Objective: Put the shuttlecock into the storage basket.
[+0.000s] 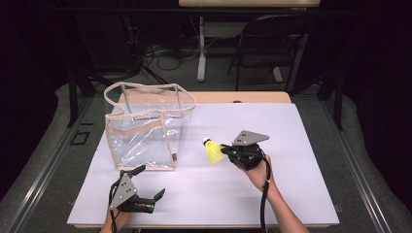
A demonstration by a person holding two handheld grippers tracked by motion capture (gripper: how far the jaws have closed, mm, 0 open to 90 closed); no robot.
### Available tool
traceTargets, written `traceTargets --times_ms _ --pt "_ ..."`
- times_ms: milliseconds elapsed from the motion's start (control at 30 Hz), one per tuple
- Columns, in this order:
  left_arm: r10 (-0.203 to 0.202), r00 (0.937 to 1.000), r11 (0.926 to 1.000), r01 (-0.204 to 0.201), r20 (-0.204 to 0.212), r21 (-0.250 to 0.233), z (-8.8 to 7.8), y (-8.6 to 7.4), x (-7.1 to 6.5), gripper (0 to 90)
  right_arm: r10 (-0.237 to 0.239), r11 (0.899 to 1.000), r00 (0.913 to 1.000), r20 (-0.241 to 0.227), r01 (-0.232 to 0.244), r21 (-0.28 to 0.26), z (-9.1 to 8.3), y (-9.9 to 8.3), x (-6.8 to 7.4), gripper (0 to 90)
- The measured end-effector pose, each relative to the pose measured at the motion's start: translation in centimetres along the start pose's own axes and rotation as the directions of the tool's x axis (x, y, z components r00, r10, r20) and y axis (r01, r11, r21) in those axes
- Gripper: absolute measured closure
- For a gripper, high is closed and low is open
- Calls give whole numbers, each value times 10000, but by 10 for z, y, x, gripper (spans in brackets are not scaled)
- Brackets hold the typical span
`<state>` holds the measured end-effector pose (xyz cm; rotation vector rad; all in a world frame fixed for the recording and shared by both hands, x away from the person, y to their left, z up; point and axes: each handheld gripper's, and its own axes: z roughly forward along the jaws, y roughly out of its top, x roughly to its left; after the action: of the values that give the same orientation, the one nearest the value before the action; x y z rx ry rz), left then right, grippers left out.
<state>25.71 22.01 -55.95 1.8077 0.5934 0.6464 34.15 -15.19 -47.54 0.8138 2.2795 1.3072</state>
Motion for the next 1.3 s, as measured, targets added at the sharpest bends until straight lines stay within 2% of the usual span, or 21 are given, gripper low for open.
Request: traceTargets --times_ms 733,1300 --pt "-10 10000 10000 10 -13 -3 0 0 0 0 -57 9995 10000 -19 56 -322 -1 18 -1 891" --pt "0 10000 10000 0 -15 14 0 0 0 0 -118 9983 9999 92 123 -575 -9 34 -3 891"
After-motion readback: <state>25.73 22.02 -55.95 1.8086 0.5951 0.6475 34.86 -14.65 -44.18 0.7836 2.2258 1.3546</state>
